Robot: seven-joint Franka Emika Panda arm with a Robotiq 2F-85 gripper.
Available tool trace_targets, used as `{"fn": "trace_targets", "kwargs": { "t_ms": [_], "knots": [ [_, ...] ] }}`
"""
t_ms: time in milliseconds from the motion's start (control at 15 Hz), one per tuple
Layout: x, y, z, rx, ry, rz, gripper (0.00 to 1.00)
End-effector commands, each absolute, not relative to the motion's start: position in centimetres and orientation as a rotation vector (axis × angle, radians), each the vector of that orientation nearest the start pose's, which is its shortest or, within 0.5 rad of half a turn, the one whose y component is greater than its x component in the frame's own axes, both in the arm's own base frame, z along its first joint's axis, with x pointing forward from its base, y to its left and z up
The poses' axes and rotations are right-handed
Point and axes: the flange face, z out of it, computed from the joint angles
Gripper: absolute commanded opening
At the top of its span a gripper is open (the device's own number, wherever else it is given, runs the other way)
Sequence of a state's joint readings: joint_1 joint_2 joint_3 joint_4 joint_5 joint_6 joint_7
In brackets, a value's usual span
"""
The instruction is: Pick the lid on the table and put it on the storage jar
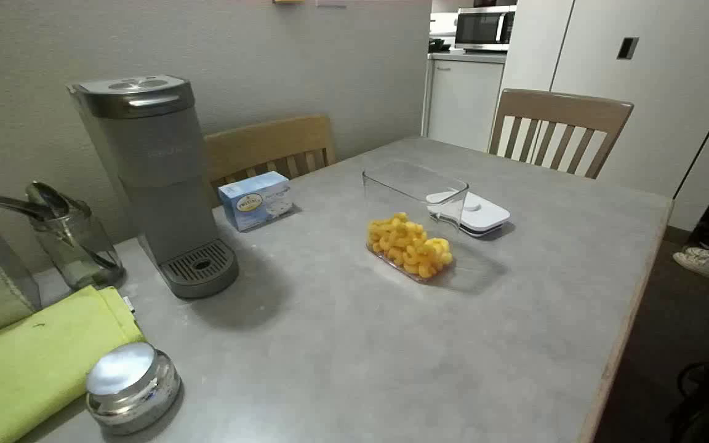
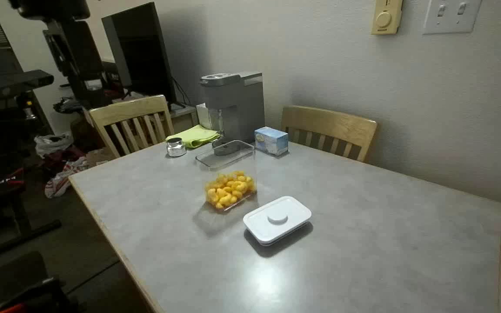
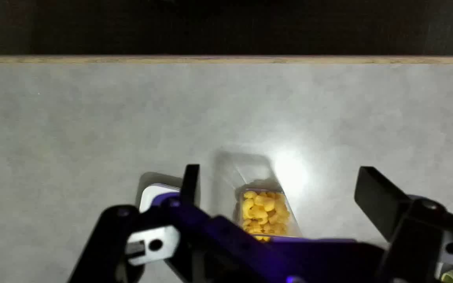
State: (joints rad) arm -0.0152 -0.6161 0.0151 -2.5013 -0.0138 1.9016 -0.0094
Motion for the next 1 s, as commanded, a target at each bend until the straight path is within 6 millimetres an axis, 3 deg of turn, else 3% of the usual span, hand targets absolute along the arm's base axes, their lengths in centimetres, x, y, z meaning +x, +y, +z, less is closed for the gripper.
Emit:
{"fn": "trace_targets", "kwargs": {
  "t_ms": [0, 733, 933],
  "knots": [
    [36.53, -0.06, 49.33, -3.163, -0.017, -0.024, 1.0],
    [36.53, -0.06, 49.33, -3.163, -0.017, -0.024, 1.0],
    [36.62, -0.09, 49.94, -3.159, -0.059, -0.097, 1.0]
  ]
}}
